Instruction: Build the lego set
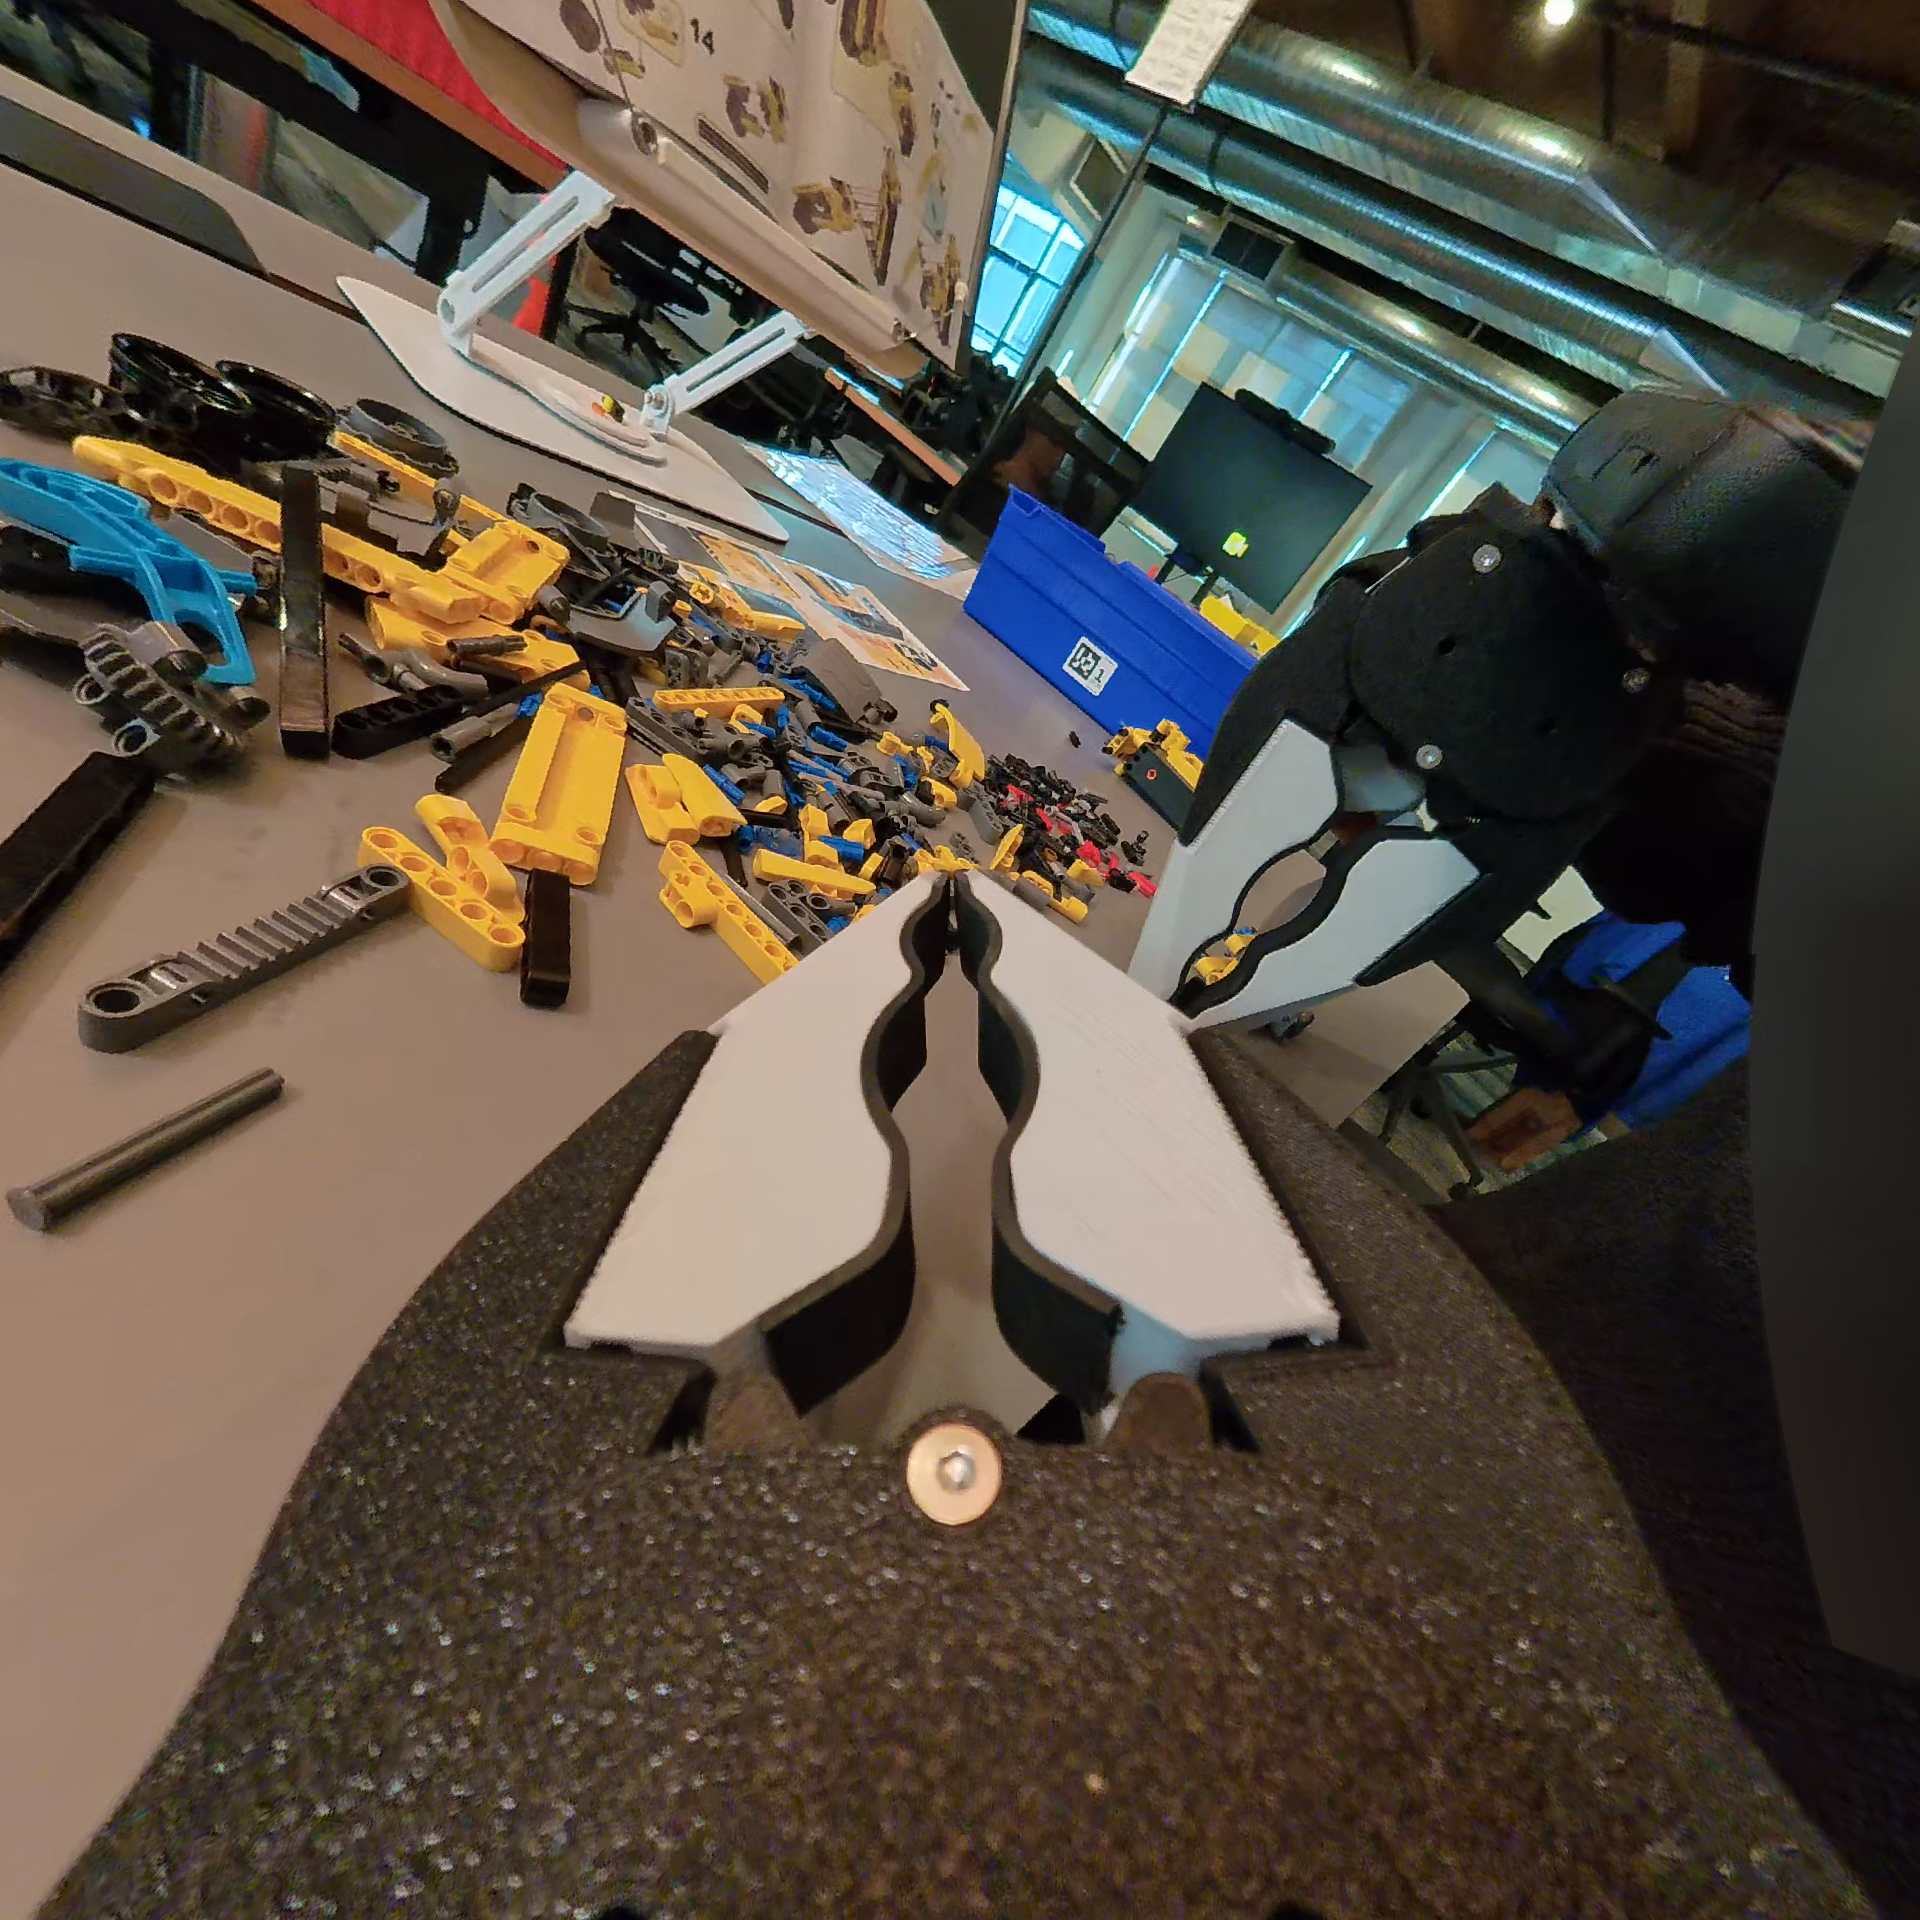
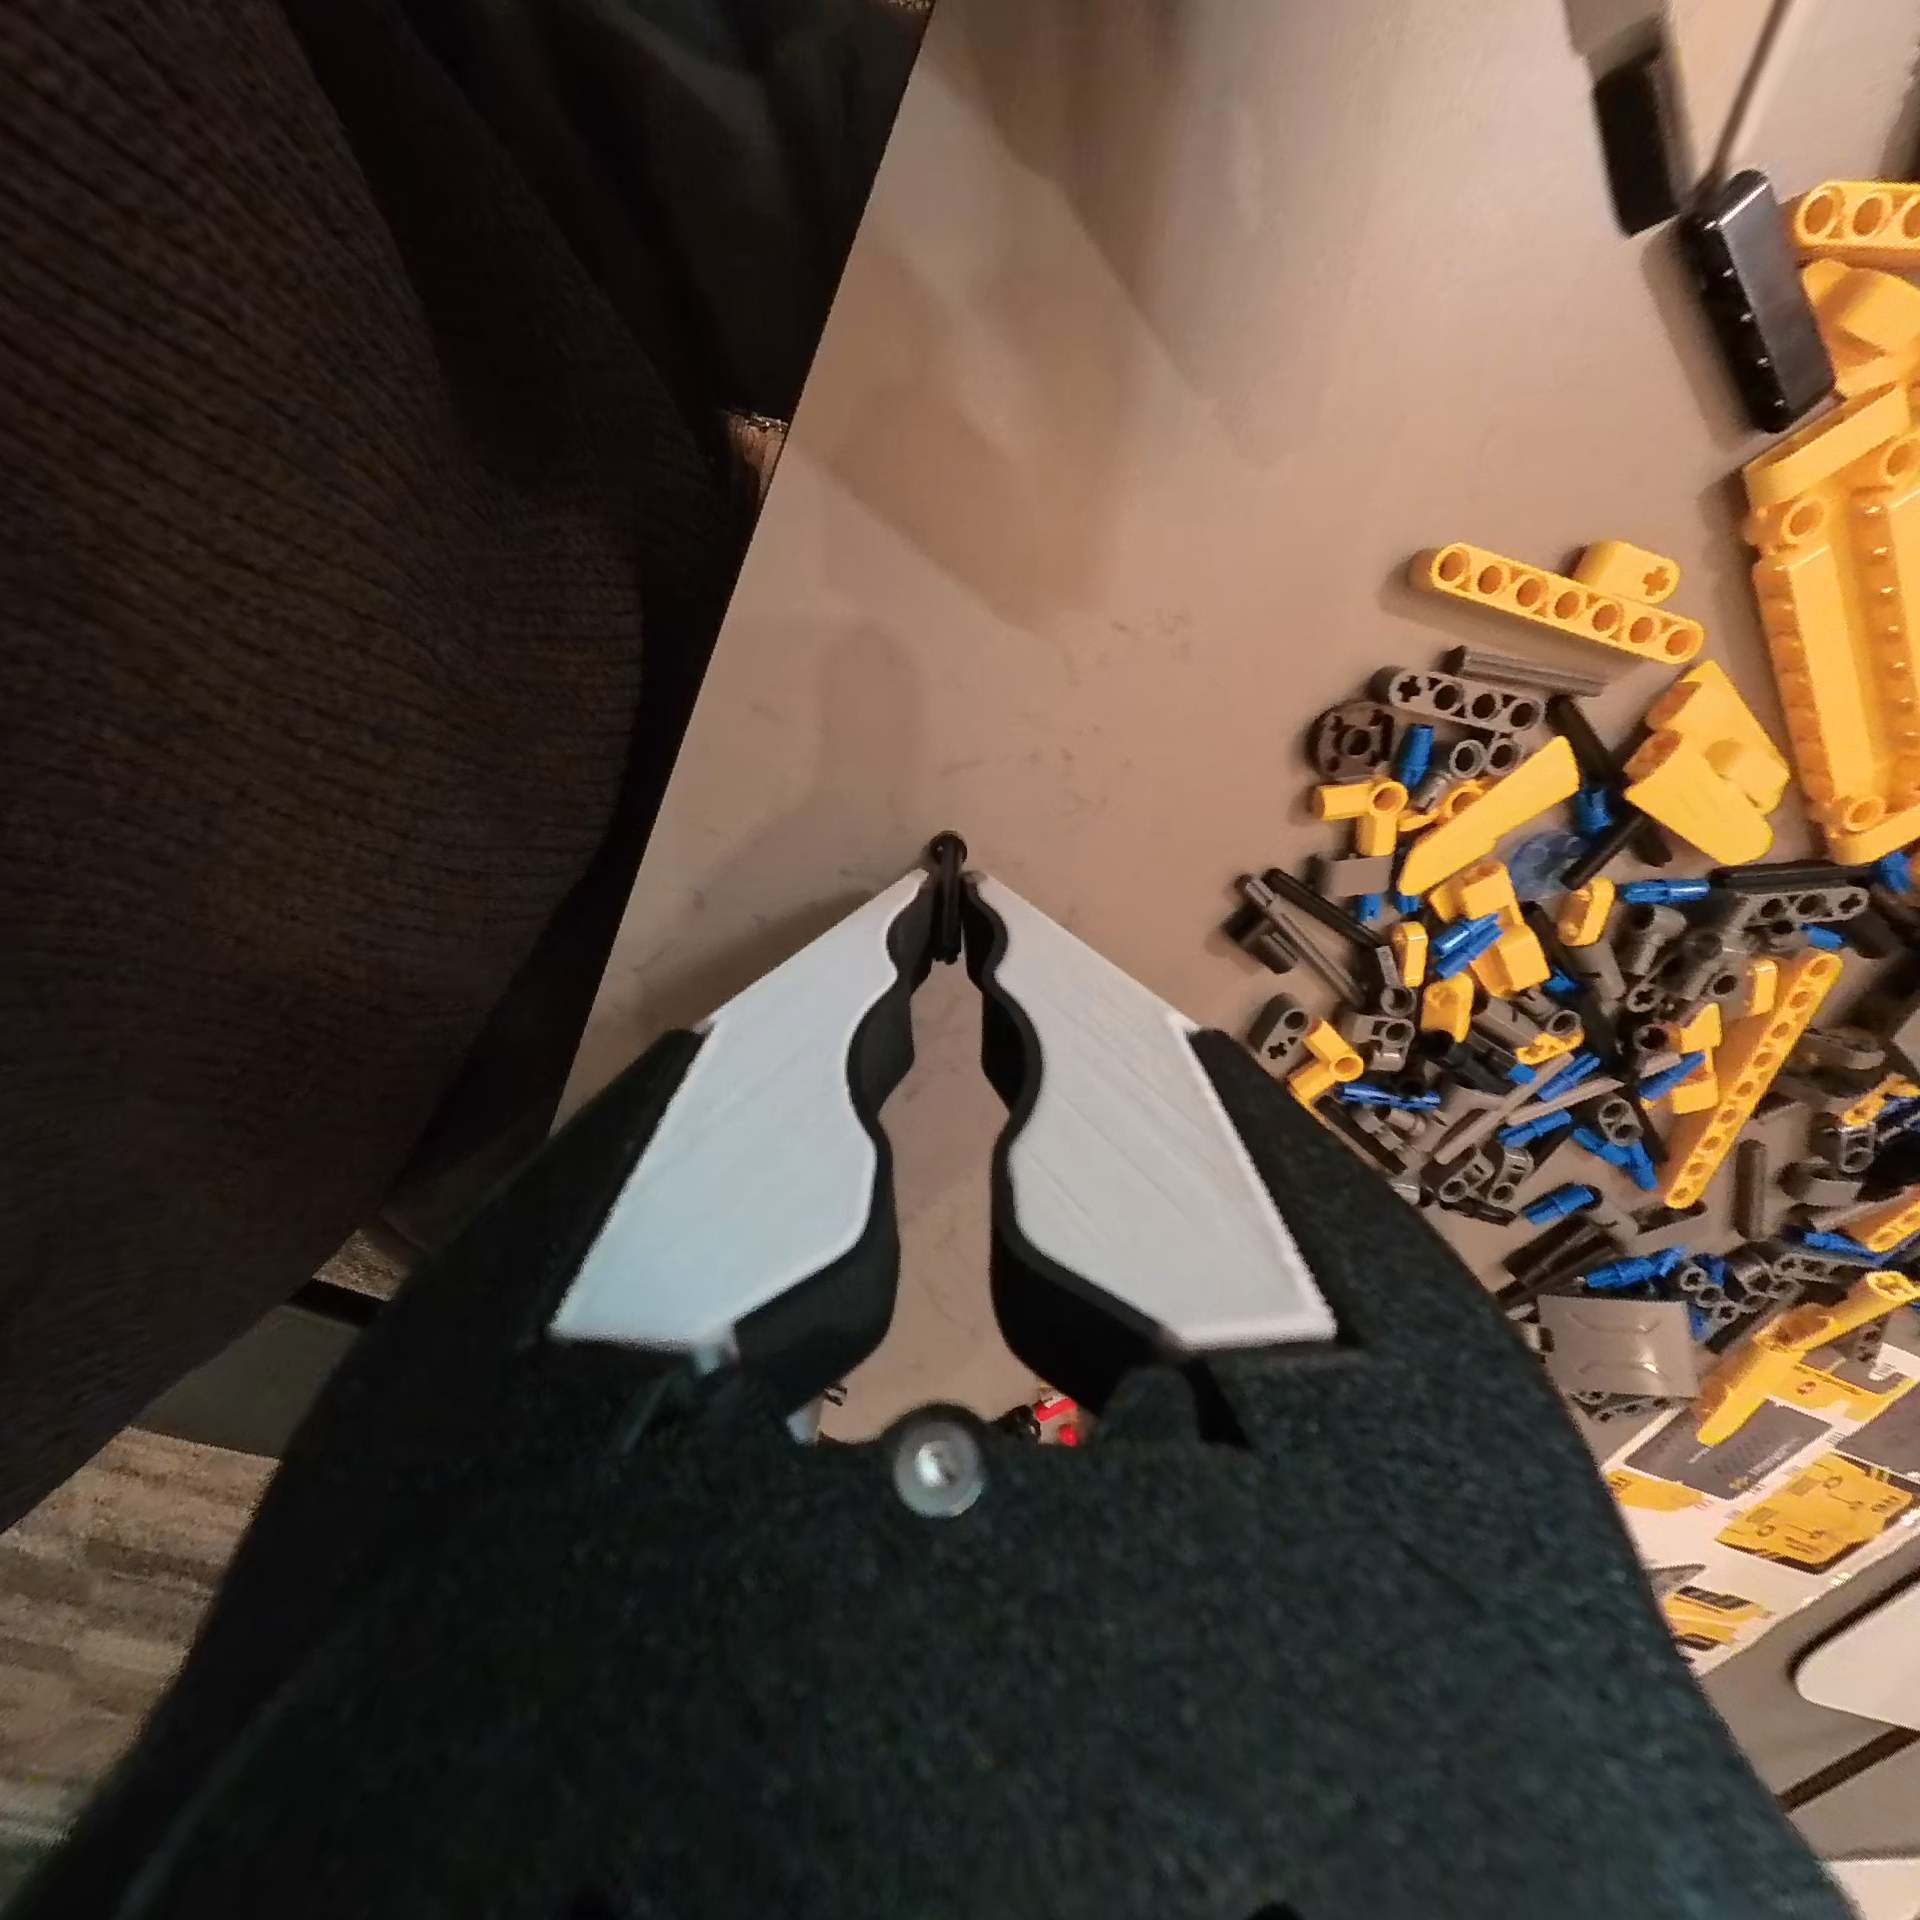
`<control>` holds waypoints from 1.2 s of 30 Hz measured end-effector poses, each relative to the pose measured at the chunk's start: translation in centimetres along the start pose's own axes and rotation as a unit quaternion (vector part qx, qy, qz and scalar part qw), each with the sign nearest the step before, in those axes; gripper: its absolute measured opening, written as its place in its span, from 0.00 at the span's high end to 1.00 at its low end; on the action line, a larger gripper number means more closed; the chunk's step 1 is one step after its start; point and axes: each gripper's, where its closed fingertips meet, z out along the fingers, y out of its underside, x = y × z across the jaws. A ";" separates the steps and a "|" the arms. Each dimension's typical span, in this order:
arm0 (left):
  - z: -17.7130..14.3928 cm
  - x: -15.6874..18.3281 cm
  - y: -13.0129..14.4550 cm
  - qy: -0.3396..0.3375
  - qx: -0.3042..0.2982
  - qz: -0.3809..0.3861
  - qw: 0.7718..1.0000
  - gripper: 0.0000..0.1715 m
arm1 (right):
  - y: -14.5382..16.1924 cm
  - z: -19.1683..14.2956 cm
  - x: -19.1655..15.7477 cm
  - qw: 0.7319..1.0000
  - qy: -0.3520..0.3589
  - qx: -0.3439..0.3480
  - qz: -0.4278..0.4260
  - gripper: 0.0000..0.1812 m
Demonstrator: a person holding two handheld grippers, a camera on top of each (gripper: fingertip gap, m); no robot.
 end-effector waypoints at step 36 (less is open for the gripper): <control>-0.1 0.0 -0.1 0.003 0.004 -0.004 1.000 1.00 | 0.1 -0.2 0.3 0.988 -0.004 -0.019 0.150 0.98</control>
